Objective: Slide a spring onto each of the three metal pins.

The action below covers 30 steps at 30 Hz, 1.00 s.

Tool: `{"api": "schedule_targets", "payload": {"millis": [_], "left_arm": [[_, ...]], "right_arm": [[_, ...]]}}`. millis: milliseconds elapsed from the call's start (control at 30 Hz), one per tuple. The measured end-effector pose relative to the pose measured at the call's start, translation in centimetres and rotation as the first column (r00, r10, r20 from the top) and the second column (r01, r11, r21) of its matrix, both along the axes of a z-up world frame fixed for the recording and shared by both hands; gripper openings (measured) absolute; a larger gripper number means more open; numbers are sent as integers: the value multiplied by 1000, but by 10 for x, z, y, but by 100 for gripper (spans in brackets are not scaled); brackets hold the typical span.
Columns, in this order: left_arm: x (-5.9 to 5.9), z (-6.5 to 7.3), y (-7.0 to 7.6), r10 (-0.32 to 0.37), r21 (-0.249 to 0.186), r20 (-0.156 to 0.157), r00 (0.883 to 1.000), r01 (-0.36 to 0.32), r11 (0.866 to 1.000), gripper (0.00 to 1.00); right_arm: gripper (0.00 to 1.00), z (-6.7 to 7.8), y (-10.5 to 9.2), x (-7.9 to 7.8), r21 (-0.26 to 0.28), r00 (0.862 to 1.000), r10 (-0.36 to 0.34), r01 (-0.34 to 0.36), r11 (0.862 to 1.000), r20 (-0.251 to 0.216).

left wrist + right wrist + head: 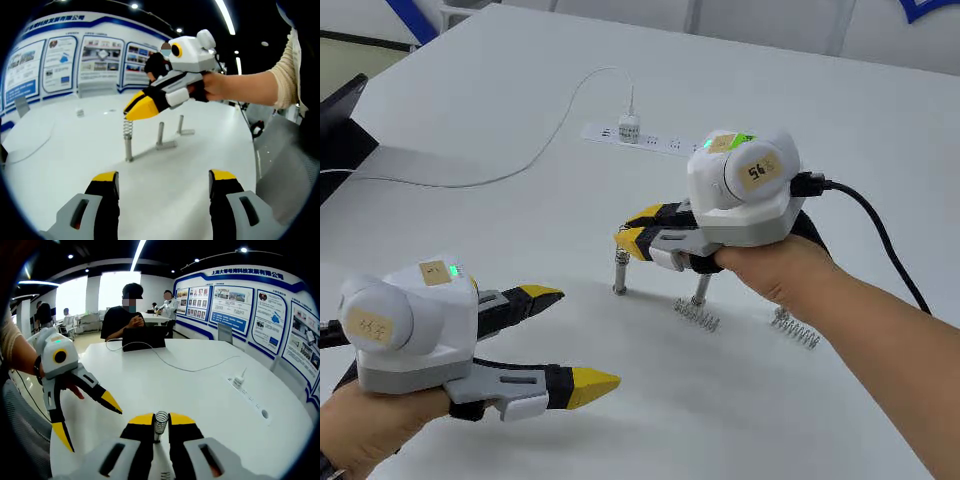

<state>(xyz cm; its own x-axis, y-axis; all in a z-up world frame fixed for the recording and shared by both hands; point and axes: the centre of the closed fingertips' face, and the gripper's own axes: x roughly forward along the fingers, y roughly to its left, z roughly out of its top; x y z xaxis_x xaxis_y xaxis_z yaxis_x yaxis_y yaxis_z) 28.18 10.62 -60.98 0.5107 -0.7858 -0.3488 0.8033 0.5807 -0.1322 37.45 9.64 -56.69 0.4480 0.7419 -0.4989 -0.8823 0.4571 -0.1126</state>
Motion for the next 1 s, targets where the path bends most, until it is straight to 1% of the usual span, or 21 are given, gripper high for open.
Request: {"api": "schedule_targets", "payload": {"millis": [500, 833, 1000], "left_arm": [[-1, -1, -1, 0, 1, -5, 1000, 0, 1000, 74], [-1, 0, 0, 3, 1, -6, 1000, -3, 1000, 74], [-1, 0, 1, 5, 1, -7, 1000, -5, 1000, 74]], "right_arm": [[11, -25, 2, 0, -50, 1000, -1, 0, 999, -21], [11, -39, 3, -2, -82, 999, -3, 0, 997, -34], [12, -44, 3, -2, -89, 999, -9, 5, 996, -43]]}}
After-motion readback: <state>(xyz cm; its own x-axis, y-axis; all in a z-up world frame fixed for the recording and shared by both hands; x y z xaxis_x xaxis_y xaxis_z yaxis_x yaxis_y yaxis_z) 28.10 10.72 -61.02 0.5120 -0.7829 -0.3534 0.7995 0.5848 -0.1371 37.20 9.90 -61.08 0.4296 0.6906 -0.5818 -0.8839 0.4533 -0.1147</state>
